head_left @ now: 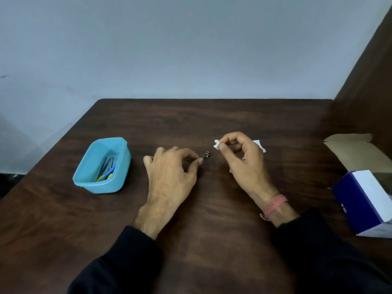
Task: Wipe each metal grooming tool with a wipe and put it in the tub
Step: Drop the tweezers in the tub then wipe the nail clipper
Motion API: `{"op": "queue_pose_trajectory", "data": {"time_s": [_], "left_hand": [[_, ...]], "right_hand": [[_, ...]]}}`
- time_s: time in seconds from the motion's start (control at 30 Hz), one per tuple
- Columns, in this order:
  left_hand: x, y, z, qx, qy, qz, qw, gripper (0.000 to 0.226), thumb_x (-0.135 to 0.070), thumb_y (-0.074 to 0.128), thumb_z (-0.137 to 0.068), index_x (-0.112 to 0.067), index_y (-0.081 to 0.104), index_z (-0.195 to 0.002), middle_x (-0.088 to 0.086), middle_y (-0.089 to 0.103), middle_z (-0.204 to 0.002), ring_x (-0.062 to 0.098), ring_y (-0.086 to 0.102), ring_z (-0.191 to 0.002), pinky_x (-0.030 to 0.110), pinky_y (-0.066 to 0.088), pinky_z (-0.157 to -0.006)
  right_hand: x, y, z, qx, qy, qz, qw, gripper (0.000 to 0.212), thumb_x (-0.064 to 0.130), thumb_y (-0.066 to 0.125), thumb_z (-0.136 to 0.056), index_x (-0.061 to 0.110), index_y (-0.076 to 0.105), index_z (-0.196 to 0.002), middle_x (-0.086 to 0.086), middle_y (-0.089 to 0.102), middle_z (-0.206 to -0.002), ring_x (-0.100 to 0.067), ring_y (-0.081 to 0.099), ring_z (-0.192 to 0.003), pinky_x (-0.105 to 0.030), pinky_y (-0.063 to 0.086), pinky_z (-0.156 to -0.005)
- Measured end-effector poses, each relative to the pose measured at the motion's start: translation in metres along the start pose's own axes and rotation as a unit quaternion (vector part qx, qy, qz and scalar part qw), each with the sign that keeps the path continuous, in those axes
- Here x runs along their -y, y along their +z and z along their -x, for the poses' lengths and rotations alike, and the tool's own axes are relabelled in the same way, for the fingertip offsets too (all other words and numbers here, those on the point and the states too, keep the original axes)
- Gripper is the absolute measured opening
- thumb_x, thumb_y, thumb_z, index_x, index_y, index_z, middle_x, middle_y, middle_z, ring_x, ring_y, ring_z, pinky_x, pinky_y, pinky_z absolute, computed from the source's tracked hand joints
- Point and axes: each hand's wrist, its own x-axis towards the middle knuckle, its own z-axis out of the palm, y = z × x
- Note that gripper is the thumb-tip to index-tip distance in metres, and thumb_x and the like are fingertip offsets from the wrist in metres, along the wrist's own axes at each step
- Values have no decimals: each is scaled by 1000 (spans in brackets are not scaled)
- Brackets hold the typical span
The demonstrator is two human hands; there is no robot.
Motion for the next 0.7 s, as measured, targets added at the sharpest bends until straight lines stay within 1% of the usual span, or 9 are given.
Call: {"op": "queue_pose_trajectory", "data": {"time_s": [0.03, 0.1, 0.13, 0.17, 0.27, 0.4, 0.47, 0.57, 0.7], "left_hand": [[-5, 5, -6, 3, -17, 72, 997, 13, -55, 72, -103, -45, 79, -103, -27, 72, -99, 2, 62, -101, 38, 30, -98], [-14, 17, -17, 0, -41, 224, 974, 10, -48, 76, -103, -40, 81, -99, -26, 77, -90, -3, 71, -86, 35, 47, -100], [-18, 22, -21, 1, -44, 277, 960, 7, -44, 78, -103, -39, 82, -99, -27, 79, -91, -5, 73, -84, 31, 56, -94], [-20, 26, -26, 7, -39, 310, 950, 4, -39, 79, -103, -38, 83, -101, -27, 80, -93, -6, 74, -86, 27, 60, -87], [-20, 33, -32, 17, -17, 345, 938, 7, -29, 81, -103, -35, 83, -101, -25, 82, -95, -7, 77, -89, 20, 61, -81], [-14, 35, -33, 23, -28, 382, 924, 5, -32, 84, -99, -34, 82, -95, -20, 82, -88, 0, 76, -80, 13, 55, -70], [-12, 35, -34, 22, -39, 399, 916, 8, -32, 86, -96, -31, 81, -91, -16, 81, -85, 4, 74, -76, 15, 55, -66], [-9, 35, -36, 17, -37, 412, 910, 12, -27, 89, -93, -27, 78, -89, -13, 81, -84, 3, 69, -69, 18, 53, -61], [-6, 37, -38, 24, -32, 439, 898, 21, -18, 91, -91, -30, 78, -102, -11, 84, -89, 2, 69, -70, 25, 57, -66]], "right_hand": [[-2, -1, -1, -13, 12, -15, 1000, 15, 13, 74, -104, 27, 73, -99, 14, 75, -93, -7, 68, -81, -38, 57, -59], [-3, -3, -4, -20, 30, -48, 998, 17, 10, 70, -107, 26, 70, -102, 9, 74, -95, -10, 72, -85, -35, 57, -53], [-3, -2, -4, -13, 34, -59, 998, 17, 8, 70, -107, 25, 70, -103, 6, 75, -97, -11, 74, -87, -35, 58, -53], [-4, -3, -5, -5, 35, -61, 997, 16, 8, 70, -107, 23, 70, -104, 3, 76, -98, -13, 75, -89, -35, 59, -53], [-4, -2, -3, 1, 29, -52, 998, 14, 7, 71, -106, 21, 71, -104, -1, 77, -100, -20, 76, -94, -35, 62, -55], [-3, 0, -2, 18, 41, -44, 998, 11, 10, 73, -106, 21, 73, -102, 2, 75, -99, -17, 74, -91, -33, 63, -58], [0, 1, -2, 31, 49, -40, 998, 10, 10, 74, -105, 20, 73, -101, 3, 76, -98, -19, 75, -91, -32, 62, -58], [0, 1, -2, 32, 52, -36, 997, 11, 8, 74, -105, 18, 74, -100, -2, 77, -99, -26, 76, -93, -32, 62, -57], [0, 0, -2, 26, 53, -30, 998, 13, 6, 74, -104, 19, 75, -99, -5, 76, -92, -29, 75, -88, -33, 62, -56]]}}
